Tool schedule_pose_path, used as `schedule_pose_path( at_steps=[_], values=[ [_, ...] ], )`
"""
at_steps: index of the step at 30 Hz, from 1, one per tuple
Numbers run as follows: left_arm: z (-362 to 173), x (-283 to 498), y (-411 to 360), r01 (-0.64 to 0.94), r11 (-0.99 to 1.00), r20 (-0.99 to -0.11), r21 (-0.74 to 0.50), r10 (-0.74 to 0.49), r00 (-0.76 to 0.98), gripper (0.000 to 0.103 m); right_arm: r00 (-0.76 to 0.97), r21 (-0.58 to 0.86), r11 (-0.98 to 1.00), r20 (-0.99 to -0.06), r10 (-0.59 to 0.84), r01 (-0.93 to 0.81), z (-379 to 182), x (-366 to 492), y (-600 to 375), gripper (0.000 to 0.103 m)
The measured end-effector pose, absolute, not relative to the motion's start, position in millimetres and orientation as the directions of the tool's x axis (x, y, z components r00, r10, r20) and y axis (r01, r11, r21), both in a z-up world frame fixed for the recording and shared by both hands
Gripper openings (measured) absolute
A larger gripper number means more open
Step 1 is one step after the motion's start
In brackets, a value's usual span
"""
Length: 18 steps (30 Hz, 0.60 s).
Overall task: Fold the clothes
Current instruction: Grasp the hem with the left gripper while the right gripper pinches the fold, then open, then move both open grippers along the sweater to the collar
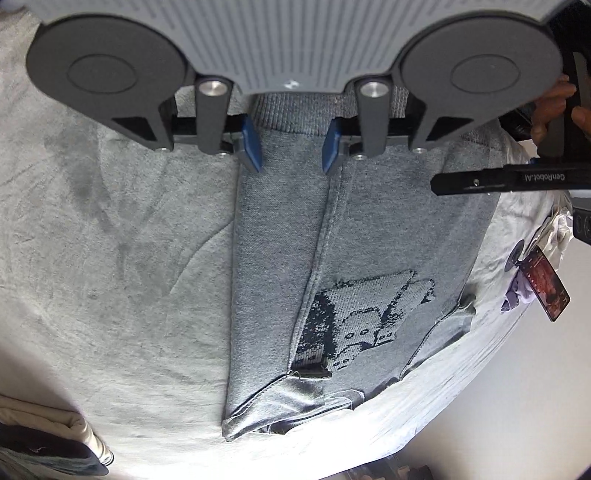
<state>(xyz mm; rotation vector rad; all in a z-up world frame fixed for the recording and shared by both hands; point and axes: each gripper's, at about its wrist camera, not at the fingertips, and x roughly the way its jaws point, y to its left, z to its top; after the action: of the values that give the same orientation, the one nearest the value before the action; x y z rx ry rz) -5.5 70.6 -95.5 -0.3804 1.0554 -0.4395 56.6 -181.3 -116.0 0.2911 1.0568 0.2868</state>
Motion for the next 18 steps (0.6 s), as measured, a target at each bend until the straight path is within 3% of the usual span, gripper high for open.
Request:
schedule_pose_path(
  at_steps=[6,18],
  values=[
    [-85.7,23.1,114.7,0.056,0.881,-0.743,-0.47,-0.43,0.514,0.062,0.45,0.36,0.924,-0.809,0.377,-0.127,-113.4,81.3,-159.2,0.041],
    [-82.0,81.9,187.9,-0.174,0.868,-0.746,-0.464,-0.278,0.605,0.063,0.443,0.323,0.917,-0.804,0.396,-0.234,-96.5,137.7,-112.0,0.041]
  ],
)
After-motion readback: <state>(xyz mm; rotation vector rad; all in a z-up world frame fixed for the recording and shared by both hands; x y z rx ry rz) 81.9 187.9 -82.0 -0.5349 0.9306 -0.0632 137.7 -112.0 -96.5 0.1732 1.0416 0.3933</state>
